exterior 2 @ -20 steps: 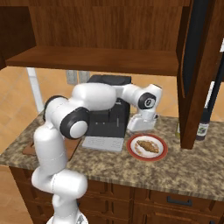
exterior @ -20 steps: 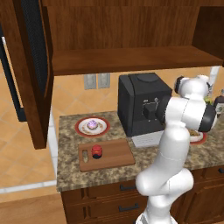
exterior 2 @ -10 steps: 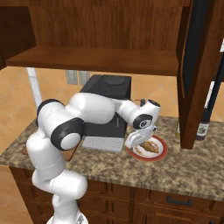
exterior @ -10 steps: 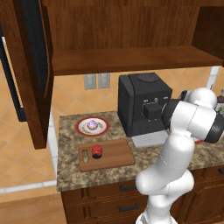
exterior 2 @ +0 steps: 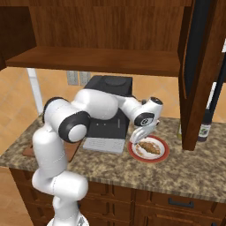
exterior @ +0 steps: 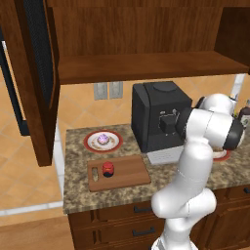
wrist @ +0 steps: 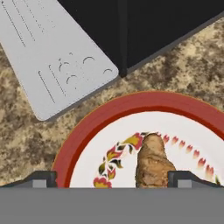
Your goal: From the different types of pastries on the counter, select a croissant and place it on the cutting board. Then retrieve a jar of jam from the cabinet and place it alongside the croissant on the cutting board.
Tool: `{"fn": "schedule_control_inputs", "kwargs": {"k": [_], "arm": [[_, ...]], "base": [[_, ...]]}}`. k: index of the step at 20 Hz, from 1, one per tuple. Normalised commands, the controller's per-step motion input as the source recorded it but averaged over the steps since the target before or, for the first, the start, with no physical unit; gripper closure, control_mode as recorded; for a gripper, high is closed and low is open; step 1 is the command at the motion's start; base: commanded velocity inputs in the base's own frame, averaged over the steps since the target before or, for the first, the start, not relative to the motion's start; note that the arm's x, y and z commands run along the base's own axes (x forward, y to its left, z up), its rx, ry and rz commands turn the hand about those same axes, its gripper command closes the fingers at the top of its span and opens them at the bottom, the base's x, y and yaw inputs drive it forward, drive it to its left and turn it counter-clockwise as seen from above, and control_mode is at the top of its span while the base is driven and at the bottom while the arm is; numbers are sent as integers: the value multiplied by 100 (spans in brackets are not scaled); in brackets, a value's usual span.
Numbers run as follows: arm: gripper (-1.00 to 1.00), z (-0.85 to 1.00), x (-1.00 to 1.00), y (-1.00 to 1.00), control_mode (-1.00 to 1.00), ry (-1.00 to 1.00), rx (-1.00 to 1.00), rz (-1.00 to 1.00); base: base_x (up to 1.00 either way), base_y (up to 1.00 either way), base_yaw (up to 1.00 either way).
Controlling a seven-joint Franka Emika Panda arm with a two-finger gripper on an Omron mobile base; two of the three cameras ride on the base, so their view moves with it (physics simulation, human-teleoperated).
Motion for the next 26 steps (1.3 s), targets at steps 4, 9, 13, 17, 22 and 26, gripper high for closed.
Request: {"fn": "schedule_control_inputs", "kwargs": {"k": [4, 9, 13, 17, 22, 26], "arm": [[-100, 0, 17, -3, -100, -1, 0, 3], [-100, -35, 14, -65, -100, -4, -8, 17], [-100, -14, -3, 0, -100, 0, 1, 1], [-100, -67, -34, 29, -100, 0, -11, 1], [-100, -39, -35, 17, -100, 1, 2, 0], [-100, -22, 0, 0, -100, 0, 5, 0]], "base": [[0, 0, 0], [0, 0, 0], [0, 0, 0], [0, 0, 0], [0, 0, 0], [0, 0, 0]]}}
